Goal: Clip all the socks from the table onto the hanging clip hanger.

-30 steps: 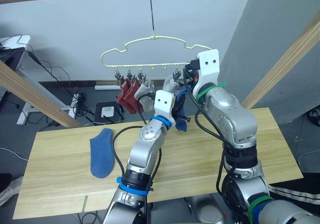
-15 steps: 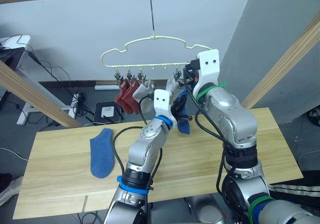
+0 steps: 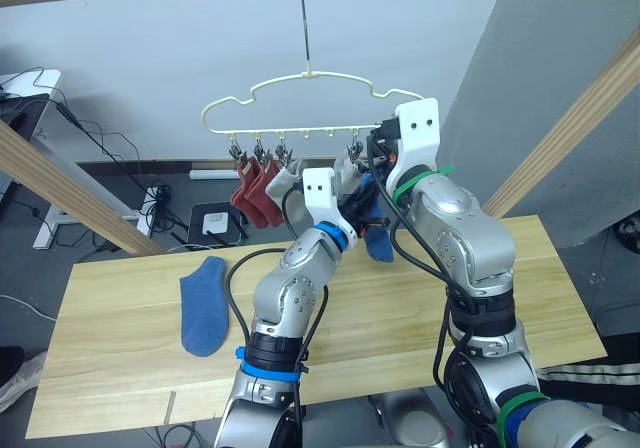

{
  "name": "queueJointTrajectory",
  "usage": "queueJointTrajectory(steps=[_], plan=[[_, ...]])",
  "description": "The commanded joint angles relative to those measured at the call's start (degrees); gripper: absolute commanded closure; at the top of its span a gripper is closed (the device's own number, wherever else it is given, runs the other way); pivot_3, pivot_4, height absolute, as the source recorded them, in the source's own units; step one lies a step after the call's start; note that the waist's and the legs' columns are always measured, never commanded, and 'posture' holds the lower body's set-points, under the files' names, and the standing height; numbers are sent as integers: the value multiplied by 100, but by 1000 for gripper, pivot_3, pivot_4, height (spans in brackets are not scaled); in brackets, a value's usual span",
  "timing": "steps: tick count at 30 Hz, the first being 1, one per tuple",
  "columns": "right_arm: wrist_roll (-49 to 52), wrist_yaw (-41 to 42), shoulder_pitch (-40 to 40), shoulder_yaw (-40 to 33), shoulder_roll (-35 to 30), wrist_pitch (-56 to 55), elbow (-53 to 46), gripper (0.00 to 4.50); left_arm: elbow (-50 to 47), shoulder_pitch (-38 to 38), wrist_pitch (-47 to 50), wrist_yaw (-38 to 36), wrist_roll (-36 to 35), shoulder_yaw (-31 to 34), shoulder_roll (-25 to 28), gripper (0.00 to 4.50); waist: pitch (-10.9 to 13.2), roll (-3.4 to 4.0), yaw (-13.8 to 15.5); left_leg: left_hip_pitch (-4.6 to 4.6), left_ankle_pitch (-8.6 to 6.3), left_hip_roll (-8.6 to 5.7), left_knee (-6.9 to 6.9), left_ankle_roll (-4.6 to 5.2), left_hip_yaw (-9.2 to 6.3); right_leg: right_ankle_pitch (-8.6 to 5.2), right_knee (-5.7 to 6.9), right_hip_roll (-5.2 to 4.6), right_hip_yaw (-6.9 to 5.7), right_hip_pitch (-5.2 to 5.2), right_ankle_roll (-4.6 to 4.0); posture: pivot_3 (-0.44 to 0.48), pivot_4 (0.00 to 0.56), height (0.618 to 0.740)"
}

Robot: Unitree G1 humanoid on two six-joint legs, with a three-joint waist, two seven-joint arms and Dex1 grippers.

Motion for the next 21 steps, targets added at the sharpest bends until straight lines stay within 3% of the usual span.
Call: queueJointTrajectory(steps=[1, 17, 21], plan=[[37, 4, -56, 6, 4, -63, -210, 4417, -309, 6, 15, -68, -202, -51, -255, 4500, 0, 0, 1, 0, 0, 0, 0, 0, 0, 0, 0, 0, 0, 0, 0, -248, 231, 740], [11, -36, -51, 13, 11, 8, -175, 4417, -274, -125, -221, -122, -194, -35, -159, 4500, 0, 0, 4, -1, 0, 0, 0, 0, 0, 0, -2, 0, 1, 0, 1, -247, 232, 740], [84, -57, -35, -62, 77, 73, -213, 3102, -237, -143, -294, -136, -121, -65, -134, 4500, 0, 0, 4, -1, 0, 0, 0, 0, 0, 0, -3, 0, 1, 0, 1, -247, 232, 740]])
